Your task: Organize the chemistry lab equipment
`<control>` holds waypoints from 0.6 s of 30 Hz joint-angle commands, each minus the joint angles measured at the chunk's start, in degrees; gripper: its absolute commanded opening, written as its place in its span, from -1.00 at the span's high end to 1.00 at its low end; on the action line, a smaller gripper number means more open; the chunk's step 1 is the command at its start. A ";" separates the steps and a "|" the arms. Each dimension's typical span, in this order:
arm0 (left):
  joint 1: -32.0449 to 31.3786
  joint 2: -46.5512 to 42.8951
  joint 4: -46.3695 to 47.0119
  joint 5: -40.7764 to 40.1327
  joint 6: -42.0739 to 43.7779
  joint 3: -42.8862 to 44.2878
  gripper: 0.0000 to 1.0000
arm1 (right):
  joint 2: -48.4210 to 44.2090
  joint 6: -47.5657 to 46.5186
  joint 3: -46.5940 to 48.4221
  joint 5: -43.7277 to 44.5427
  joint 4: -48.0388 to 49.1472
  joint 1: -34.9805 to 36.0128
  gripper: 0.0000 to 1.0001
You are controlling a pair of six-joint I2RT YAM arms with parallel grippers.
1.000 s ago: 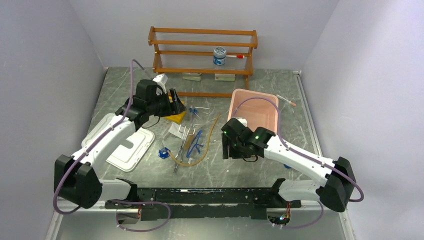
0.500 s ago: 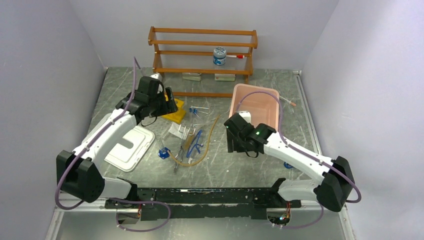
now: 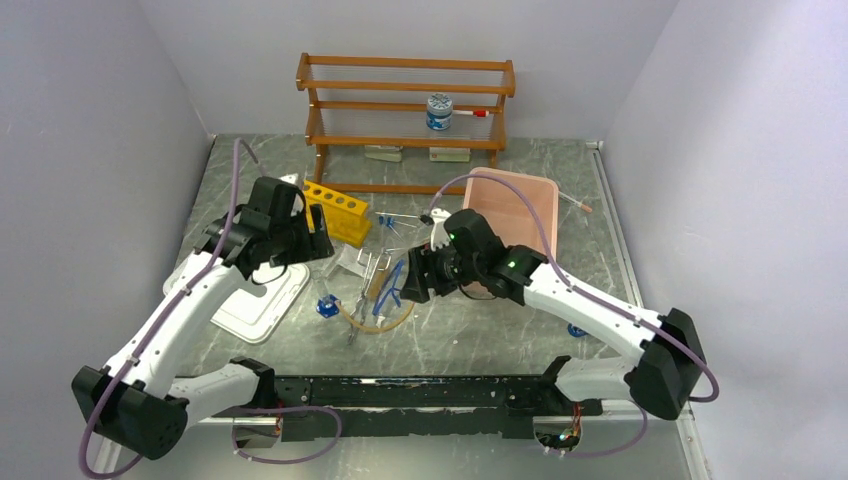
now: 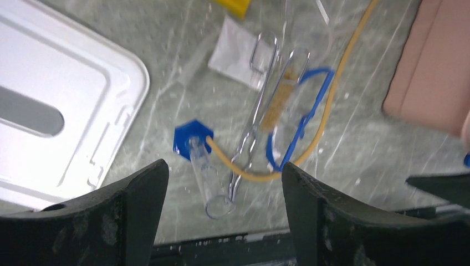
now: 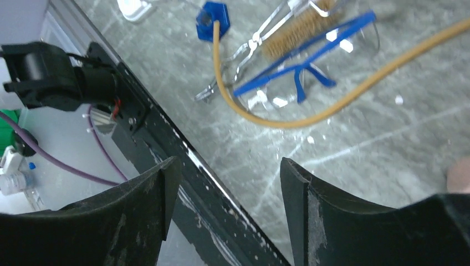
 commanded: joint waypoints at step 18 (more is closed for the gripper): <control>-5.30 -0.99 0.45 1.75 2.00 -9.99 -0.28 | 7.90 1.04 3.00 7.32 15.18 0.00 -0.38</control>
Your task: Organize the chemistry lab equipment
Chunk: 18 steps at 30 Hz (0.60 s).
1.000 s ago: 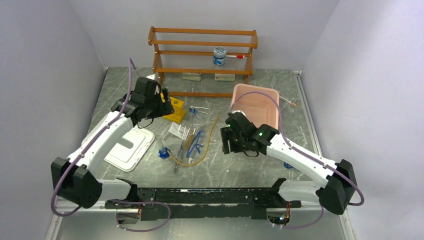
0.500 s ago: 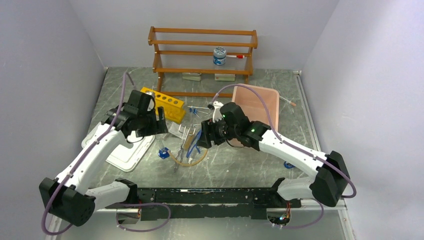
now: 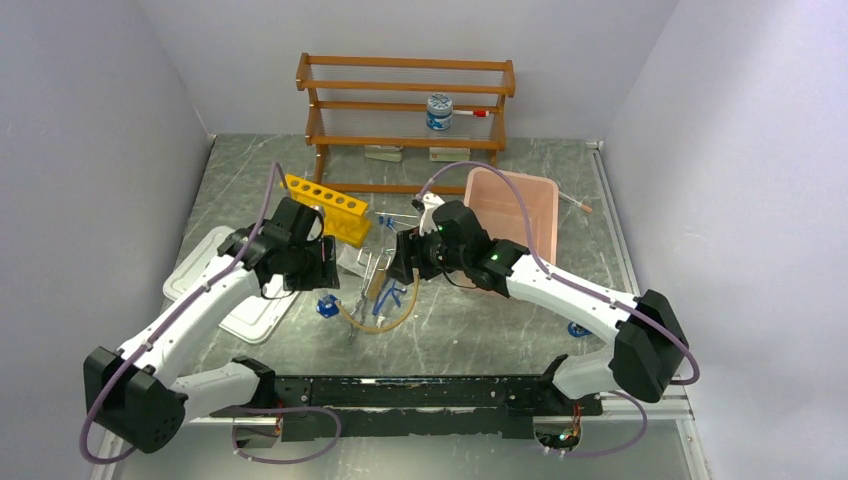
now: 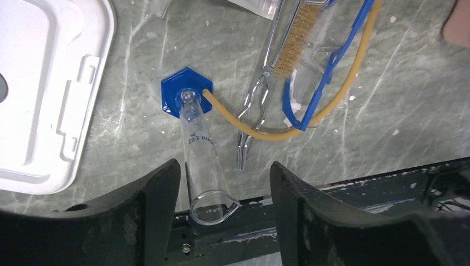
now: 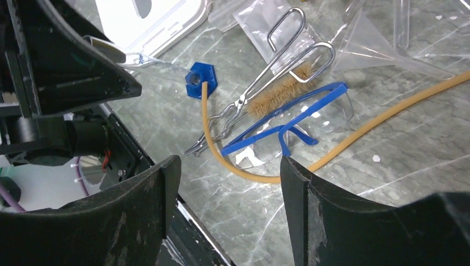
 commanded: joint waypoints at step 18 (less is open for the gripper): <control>-5.98 -2.90 9.74 -13.79 2.59 -4.43 0.35 | 0.42 1.41 0.90 3.80 2.59 0.00 -0.32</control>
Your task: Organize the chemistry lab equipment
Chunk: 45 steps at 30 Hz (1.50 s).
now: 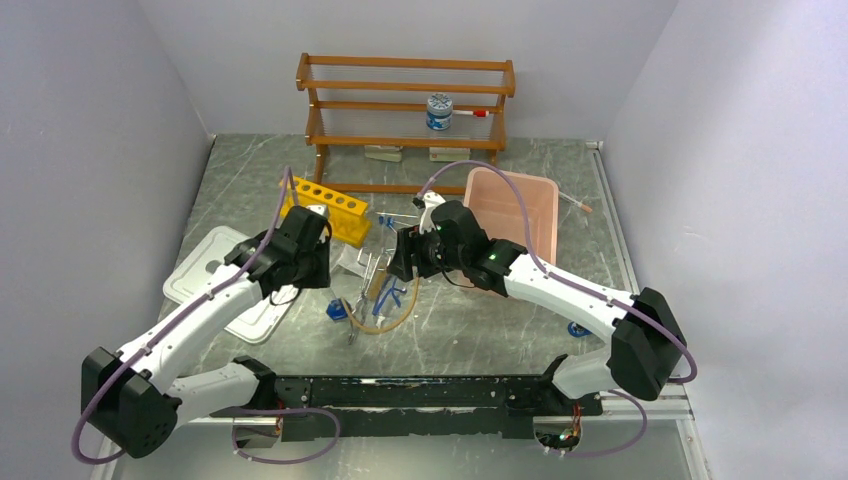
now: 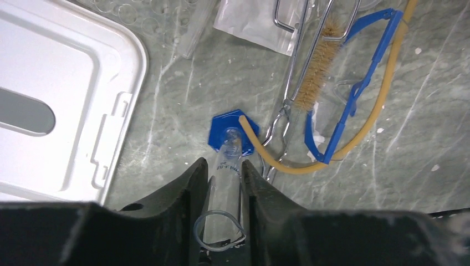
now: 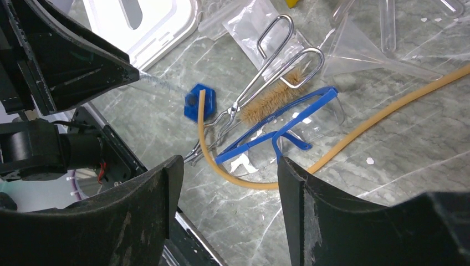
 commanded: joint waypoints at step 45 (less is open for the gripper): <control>-1.32 -1.63 4.12 30.19 10.15 21.36 0.55 | 3.33 -33.27 12.63 -30.33 5.42 0.26 0.14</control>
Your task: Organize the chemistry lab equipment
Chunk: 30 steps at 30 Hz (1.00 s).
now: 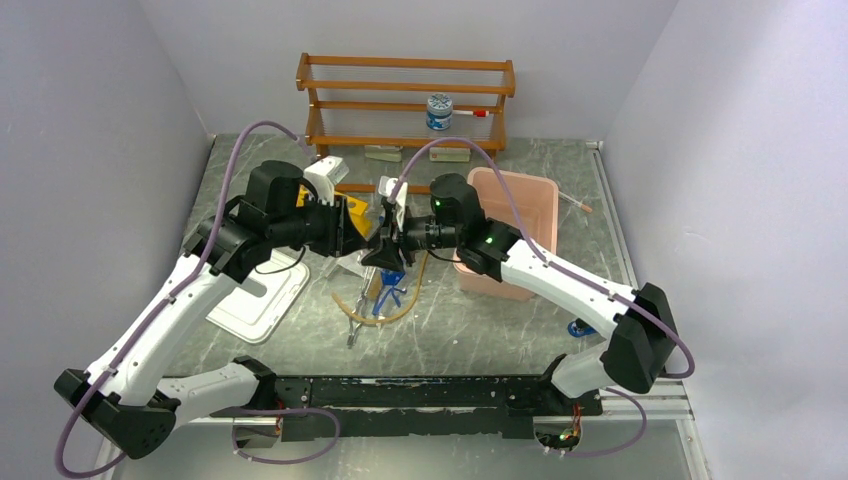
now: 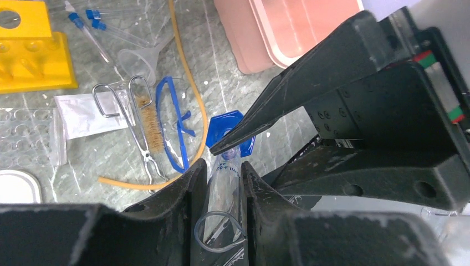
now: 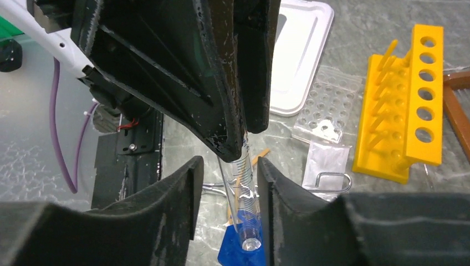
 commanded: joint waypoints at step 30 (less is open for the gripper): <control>0.78 5.81 16.72 -23.15 -9.35 12.37 -0.69 | -5.74 8.28 -1.89 6.14 5.86 -11.37 0.88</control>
